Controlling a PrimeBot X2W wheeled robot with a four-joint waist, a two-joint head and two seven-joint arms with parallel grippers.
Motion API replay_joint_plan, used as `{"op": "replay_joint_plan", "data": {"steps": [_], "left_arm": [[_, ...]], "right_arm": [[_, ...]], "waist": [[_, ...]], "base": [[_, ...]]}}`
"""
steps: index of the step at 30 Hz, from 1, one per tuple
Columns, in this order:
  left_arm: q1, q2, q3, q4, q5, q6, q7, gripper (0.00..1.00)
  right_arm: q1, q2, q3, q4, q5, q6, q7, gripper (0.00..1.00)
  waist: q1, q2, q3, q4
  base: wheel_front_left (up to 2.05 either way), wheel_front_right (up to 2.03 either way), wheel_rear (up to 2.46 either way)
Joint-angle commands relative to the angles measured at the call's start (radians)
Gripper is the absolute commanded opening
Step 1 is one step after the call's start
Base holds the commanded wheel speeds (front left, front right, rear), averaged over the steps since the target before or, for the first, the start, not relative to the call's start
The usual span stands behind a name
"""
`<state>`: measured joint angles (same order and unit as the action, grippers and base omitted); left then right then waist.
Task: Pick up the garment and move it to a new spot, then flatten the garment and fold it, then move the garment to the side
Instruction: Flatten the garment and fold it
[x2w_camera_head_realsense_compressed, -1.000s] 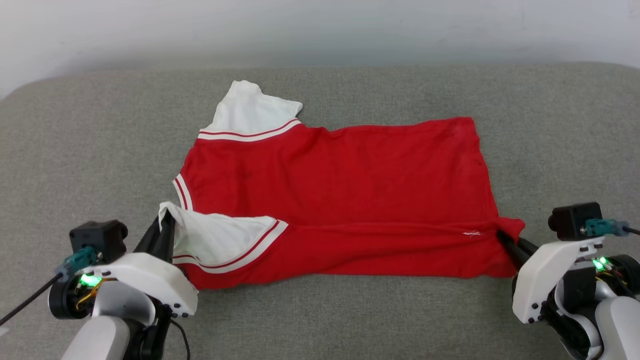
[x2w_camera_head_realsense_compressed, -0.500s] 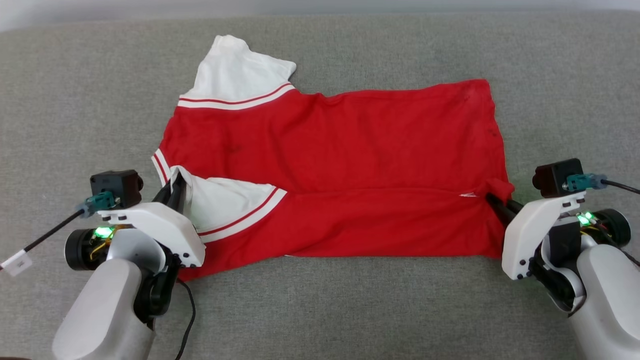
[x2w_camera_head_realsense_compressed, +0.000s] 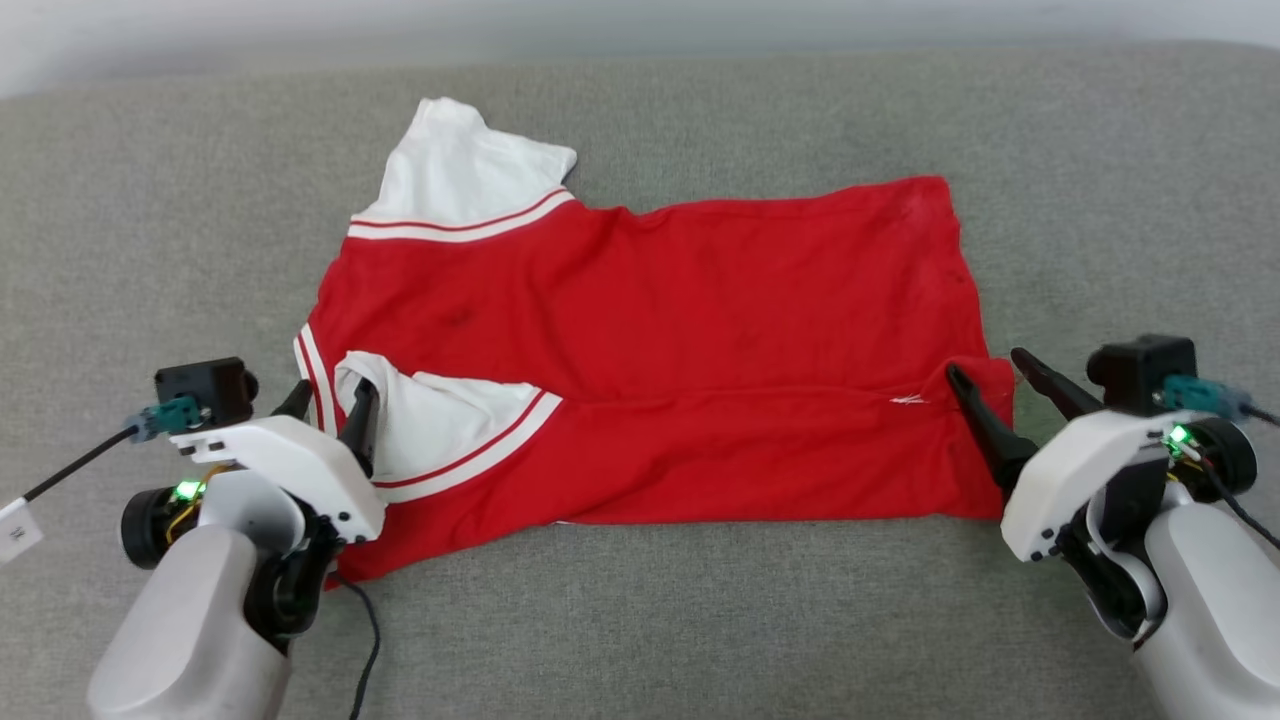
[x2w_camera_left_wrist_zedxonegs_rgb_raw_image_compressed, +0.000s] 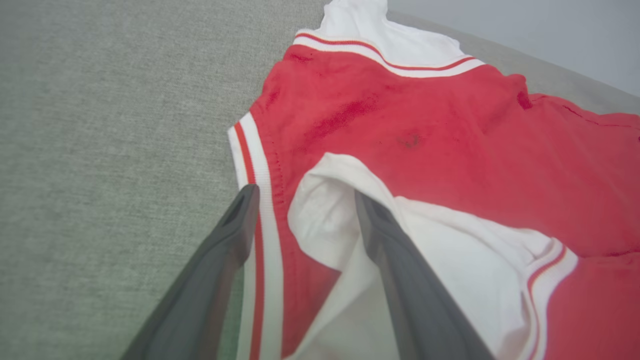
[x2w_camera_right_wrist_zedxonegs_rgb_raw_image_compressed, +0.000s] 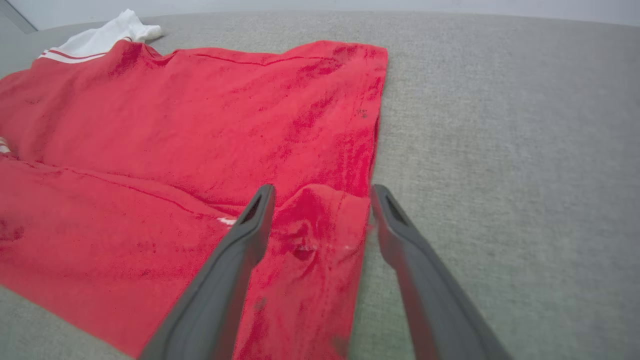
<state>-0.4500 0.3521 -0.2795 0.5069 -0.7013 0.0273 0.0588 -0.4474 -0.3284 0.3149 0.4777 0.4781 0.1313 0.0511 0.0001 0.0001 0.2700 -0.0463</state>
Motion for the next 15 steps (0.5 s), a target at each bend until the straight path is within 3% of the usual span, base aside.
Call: {"op": "replay_joint_plan", "data": {"steps": [1,8,15], "left_arm": [[0.019,0.009,0.006,-0.008,-0.007,0.002,0.002,1.00],[0.089,0.080,0.026,-0.122,-0.019,0.025,0.056,1.00],[0.174,0.193,0.035,-0.312,-0.060,0.054,0.252,1.00]], "right_arm": [[0.022,-0.005,-0.006,-0.013,0.006,-0.001,-0.026,1.00],[0.124,0.013,-0.094,-0.123,-0.039,-0.001,-0.148,1.00],[0.252,0.075,-0.223,-0.296,-0.131,-0.001,-0.140,1.00]], "waist": [[-0.0001,-0.0001,-0.024,-0.004],[-0.0001,-0.0001,-0.098,-0.015],[-0.0001,-0.0001,-0.144,-0.027]], "base": [[0.00,0.00,0.00],[0.00,0.00,0.00],[0.00,0.00,0.00]]}}
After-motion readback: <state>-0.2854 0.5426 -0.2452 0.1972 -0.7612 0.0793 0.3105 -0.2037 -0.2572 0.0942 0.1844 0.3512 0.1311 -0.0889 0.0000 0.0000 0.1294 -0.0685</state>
